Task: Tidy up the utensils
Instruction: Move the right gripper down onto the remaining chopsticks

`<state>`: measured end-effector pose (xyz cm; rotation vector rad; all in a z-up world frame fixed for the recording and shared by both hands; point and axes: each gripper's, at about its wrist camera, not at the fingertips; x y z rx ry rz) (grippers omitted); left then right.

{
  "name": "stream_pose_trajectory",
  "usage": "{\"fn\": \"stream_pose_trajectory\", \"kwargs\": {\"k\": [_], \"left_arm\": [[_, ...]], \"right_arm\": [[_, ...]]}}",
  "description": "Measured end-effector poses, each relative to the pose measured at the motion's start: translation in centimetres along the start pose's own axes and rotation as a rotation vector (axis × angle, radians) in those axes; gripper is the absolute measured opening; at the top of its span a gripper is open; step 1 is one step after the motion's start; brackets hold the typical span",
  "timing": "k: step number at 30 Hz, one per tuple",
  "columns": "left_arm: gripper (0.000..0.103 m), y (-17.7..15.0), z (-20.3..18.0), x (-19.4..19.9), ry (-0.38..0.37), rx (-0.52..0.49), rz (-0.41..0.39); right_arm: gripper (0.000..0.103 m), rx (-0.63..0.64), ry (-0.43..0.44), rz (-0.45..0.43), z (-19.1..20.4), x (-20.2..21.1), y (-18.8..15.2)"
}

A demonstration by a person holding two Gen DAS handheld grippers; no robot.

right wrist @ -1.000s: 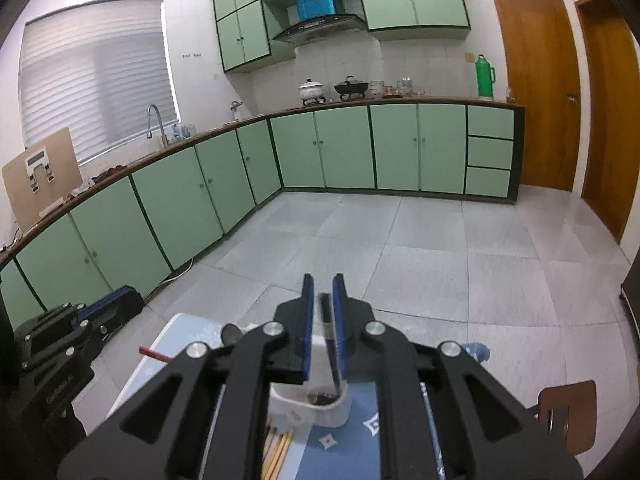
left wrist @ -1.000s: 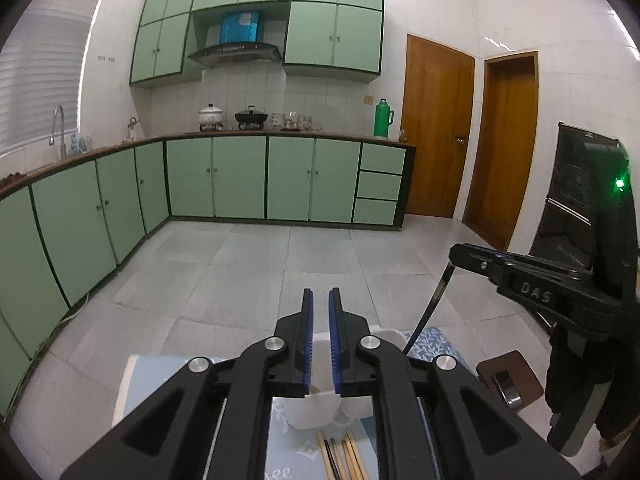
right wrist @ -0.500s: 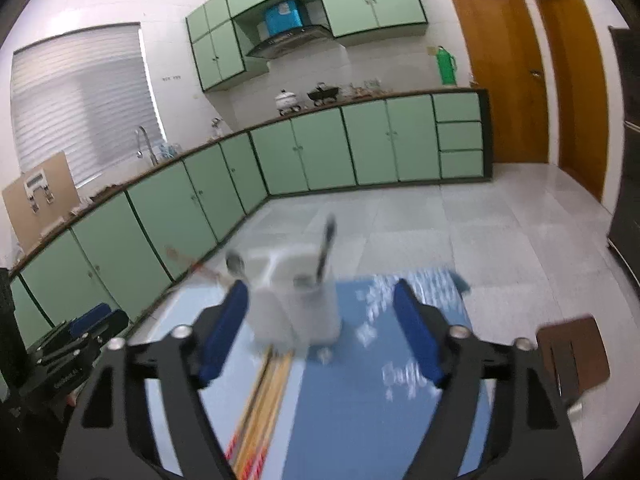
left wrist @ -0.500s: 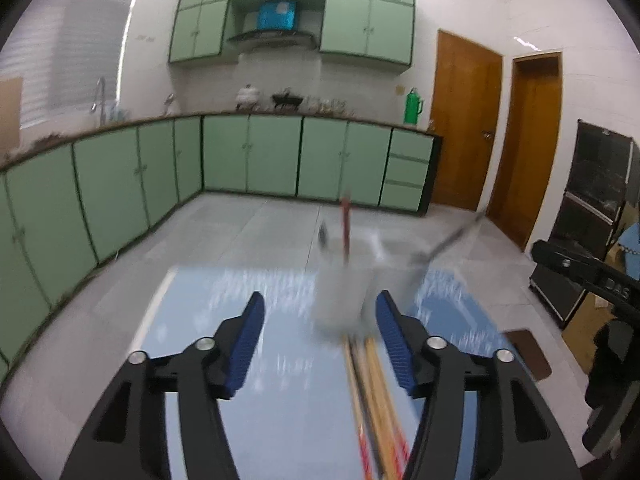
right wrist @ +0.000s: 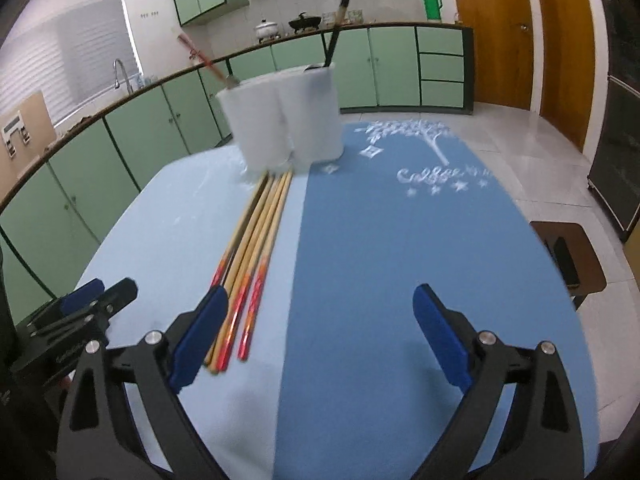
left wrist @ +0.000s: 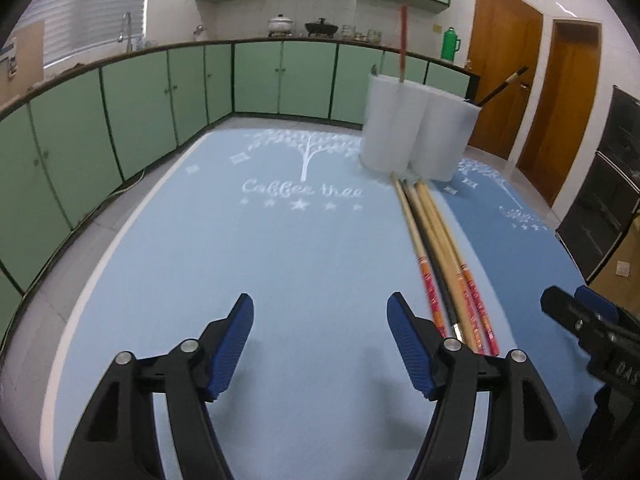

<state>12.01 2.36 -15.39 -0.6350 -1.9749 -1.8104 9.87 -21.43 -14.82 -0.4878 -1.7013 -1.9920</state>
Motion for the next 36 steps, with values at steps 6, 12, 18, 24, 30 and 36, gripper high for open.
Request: {"fn": "stream_pose_trajectory", "kwargs": {"k": [6,12,18,24,30,36], "left_arm": [[0.068,-0.4,0.2,0.2,0.010,0.001,0.018],[0.068,-0.6,0.8,0.3,0.017,0.015,0.031],[0.068,-0.8,0.9,0.1,0.017,0.014,0.046],[0.068,-0.8,0.9,-0.1,0.014,0.019,0.054],[0.068,-0.9,0.9,-0.3,0.018,0.018,0.062],[0.068,-0.9,0.3,-0.4,0.019,-0.013,0.067]], "right_arm": [[0.074,0.062,-0.001,0.070,1.7,-1.1,-1.0],[0.062,0.084,0.001,0.106,2.5,-1.7,-1.6],[0.053,0.086,0.002,0.139,3.1,-2.2,-2.0],[0.050,0.120,-0.025,0.154,3.8,-2.6,-2.2],[0.034,0.138,-0.023,0.155,4.2,-2.7,-2.3],[0.006,0.128,0.005,0.158,4.1,-2.7,-2.2]]}}
Point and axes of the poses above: each gripper's, at about its wrist camera, not at the fingertips, and x roughly against the way its jaws point, z to its left, y to its top, and after that the axes turned 8 degrees about -z, right-handed
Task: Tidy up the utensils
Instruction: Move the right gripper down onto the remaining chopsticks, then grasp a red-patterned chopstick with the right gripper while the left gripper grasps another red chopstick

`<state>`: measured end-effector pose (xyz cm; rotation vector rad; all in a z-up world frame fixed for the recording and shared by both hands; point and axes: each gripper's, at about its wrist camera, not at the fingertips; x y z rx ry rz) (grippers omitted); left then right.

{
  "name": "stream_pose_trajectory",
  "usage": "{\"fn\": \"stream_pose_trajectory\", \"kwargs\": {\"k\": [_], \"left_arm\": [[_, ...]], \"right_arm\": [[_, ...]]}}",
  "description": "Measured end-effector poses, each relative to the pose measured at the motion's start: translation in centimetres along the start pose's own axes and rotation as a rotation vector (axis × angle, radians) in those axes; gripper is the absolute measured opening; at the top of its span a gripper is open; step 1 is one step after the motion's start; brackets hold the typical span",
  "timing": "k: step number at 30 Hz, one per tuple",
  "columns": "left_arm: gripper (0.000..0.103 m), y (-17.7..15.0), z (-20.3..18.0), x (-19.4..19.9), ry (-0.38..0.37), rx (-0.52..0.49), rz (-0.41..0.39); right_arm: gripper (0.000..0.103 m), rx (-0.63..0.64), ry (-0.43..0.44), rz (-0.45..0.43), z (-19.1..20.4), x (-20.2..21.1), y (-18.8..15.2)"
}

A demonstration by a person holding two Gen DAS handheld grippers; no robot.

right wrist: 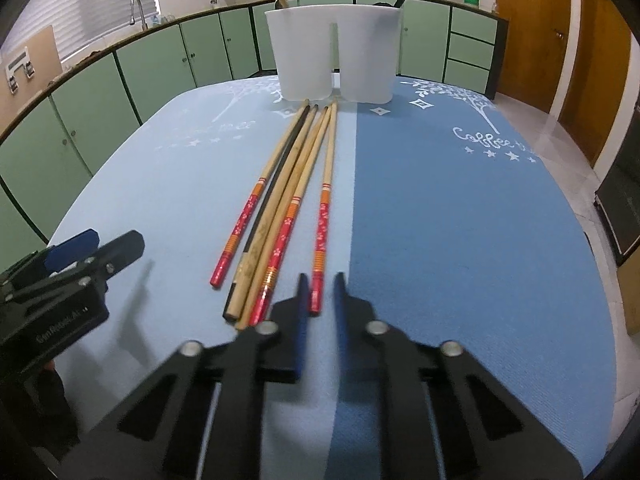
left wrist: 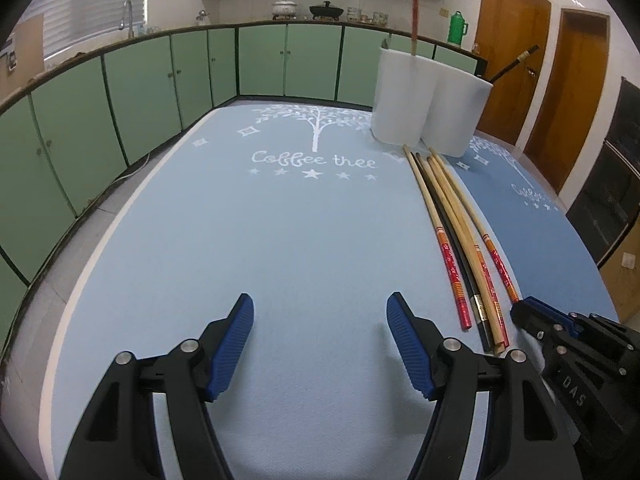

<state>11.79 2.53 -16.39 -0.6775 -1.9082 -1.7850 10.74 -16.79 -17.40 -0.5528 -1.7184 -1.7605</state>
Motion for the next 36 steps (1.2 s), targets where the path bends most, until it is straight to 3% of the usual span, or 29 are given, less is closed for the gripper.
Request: {"fn": "stream_pose_trajectory", "kwargs": {"k": [3,13,23,36], "left_arm": [[0.068,0.0,-0.6,-0.1,-0.012,-0.006,0.004],[0.068,-0.2,-3.2,0.0,-0.079,-0.035,0.018],[0.068,-0.5,-5.3,-0.6,-0.095,-0.071,0.044],[0.065,-0.4,-6.2,-1.5,-0.018,-0.080,0.065]], "right_arm": [[0.005,-0.029,0.017,0.000,-0.6,0.0,0.0],[0.005,-0.109,-0.057,-0.017,-4.9,0.9,-0.1],[0.005,-0.137,-0.105,-0.028,-8.5,0.6,0.4],[0.008,-0.124,-0.100,-0.025,-8.6,0.4,0.2]]}}
Point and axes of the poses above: each gripper's, at about its wrist camera, not at the fingertips, and x roughly against the way its jaws point, z to its left, y to its top, and after that the axes turned 8 degrees about -z, right-handed
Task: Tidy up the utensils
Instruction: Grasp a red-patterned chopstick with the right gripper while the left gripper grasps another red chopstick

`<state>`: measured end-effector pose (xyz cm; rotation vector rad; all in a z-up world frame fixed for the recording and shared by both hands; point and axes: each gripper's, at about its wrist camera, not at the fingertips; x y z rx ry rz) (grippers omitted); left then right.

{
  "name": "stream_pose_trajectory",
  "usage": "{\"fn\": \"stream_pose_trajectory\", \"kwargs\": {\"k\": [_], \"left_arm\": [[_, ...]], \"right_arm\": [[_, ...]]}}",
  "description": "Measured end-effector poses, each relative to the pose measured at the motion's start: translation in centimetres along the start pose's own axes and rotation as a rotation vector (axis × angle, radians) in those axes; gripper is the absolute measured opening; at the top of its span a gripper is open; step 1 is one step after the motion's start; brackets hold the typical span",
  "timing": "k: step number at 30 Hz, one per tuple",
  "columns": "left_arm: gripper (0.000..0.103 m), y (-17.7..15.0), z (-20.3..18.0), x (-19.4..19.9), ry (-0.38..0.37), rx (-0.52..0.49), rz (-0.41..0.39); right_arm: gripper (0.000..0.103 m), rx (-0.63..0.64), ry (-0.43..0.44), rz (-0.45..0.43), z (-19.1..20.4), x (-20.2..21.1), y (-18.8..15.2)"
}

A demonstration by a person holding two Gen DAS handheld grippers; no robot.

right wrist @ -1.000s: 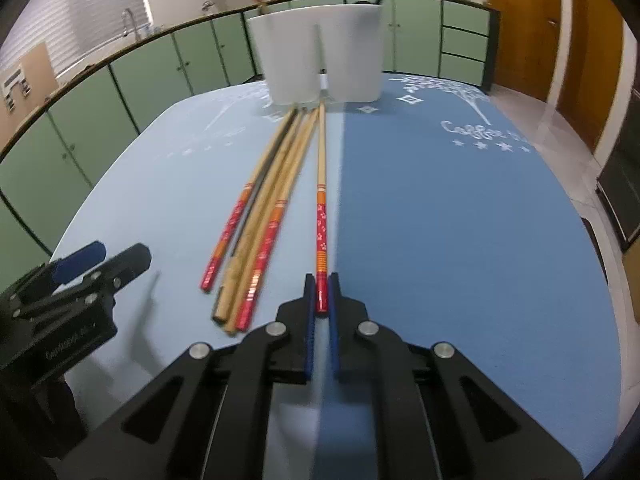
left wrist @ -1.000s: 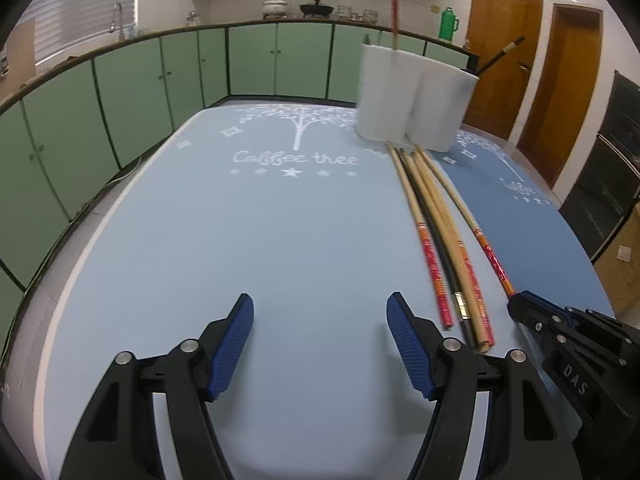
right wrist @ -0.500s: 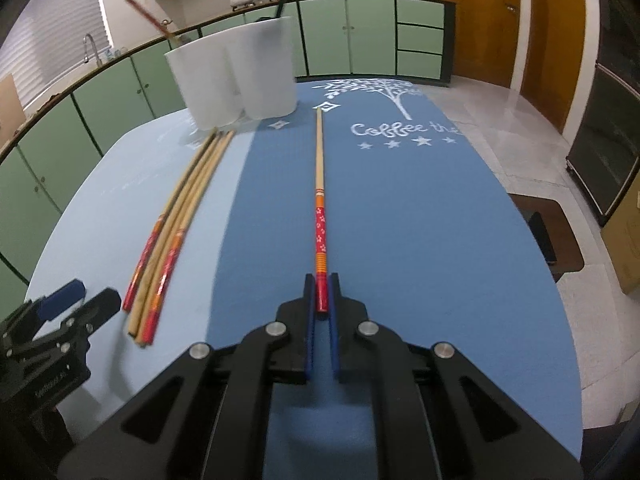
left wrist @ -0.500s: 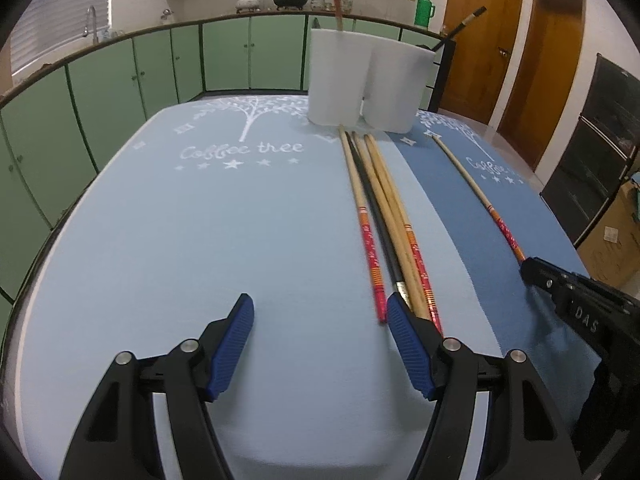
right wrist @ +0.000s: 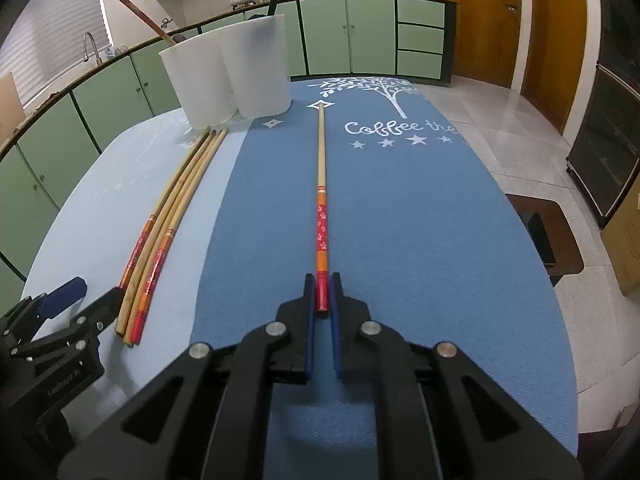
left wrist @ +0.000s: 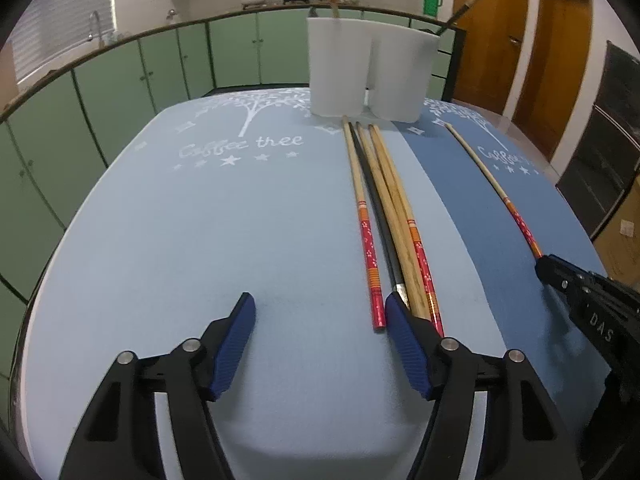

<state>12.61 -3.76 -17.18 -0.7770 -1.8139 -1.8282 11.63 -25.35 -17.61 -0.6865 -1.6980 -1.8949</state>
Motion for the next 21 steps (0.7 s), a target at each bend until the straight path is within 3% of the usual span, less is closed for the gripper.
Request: {"fn": "stream_pose_trajectory", "kwargs": {"k": [7,18,21], "left_arm": [[0.058,0.25,-0.08,-0.14,0.003,0.008,-0.002],[0.013,0.49,-0.06,-0.41,0.021,0.028,-0.010],[0.008,0.48,0.18,-0.33,0.006,0.044,-0.016]], "right_arm": [[0.013,-0.003,0.022,0.001,-0.07,0.09,-0.04],[0.012,0.003,0.018,0.001,0.15,0.03,-0.09],[0.011,0.008,0.015,0.001,0.23,0.02,-0.10]]}}
Point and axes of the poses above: each gripper's, at about its wrist camera, not at the fingertips, and x roughly against the way its jaws point, z to its left, y to its top, and after that the axes turned 8 degrees about -z, right-handed
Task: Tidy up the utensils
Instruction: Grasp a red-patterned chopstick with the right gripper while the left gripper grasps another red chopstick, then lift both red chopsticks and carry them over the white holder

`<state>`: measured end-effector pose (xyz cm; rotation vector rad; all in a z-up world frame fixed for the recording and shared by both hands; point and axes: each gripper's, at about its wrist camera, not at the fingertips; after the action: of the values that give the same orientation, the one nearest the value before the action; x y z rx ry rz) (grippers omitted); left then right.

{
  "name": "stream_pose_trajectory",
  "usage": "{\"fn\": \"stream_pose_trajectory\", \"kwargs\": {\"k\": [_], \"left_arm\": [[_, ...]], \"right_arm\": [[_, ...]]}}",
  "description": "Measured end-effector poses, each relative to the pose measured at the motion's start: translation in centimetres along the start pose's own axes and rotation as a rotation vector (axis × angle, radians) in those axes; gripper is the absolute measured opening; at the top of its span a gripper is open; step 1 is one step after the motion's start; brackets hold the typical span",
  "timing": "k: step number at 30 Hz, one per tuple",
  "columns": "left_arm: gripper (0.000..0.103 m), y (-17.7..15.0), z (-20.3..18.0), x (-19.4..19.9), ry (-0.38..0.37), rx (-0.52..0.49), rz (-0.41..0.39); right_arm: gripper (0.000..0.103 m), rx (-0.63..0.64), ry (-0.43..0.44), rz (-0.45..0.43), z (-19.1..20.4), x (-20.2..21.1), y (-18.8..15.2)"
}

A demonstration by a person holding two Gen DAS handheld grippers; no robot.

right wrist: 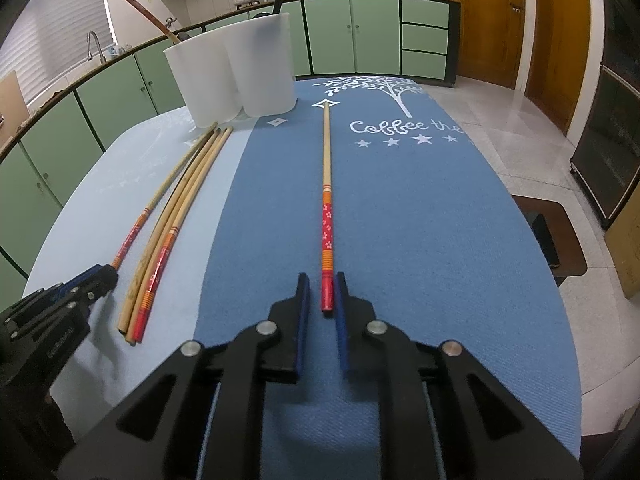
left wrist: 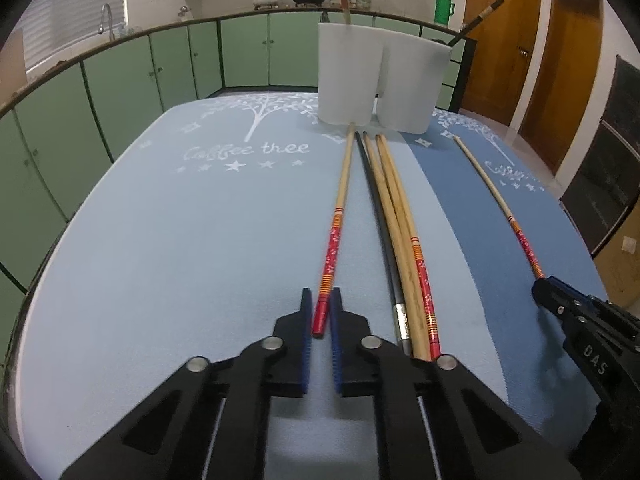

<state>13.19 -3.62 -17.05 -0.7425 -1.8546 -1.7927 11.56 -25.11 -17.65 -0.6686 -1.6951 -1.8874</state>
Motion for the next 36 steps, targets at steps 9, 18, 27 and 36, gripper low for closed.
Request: {"fn": "stream_pose_trajectory", "kwargs": {"k": [9,18,27,36], "left_arm": [[0.008,0.1,0.2,-0.3,-0.019,0.012,0.004],[0.007,0.2,0.1,-0.2,-0.022,0.014,0.002],[0.006,1.9,0.5,4.3,-0.029,-0.035,-0.063],[0.006,5.2,1.5,10.0,-0.045,-0.039,-0.193]], "right_arm": [[0.011,0.018,-0.016,0.001,0.2,-0.1,0.0],[0.006,0.001,-0.003,0.001,0.1,0.0,-0.1],[0.005,-0.038,0.019,-0.057,-1.3,2.9,0.9],[0.005,-0.027,0.041,-0.184,-1.4,8.1,4.0]]}}
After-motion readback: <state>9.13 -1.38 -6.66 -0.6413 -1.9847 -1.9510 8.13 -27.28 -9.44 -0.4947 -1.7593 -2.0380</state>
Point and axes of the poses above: each gripper's, at about its wrist camera, not at the fingertips, and x roughly against the way its jaws point, z to its left, y to its top, and after that the axes turned 8 degrees about -z, right-handed
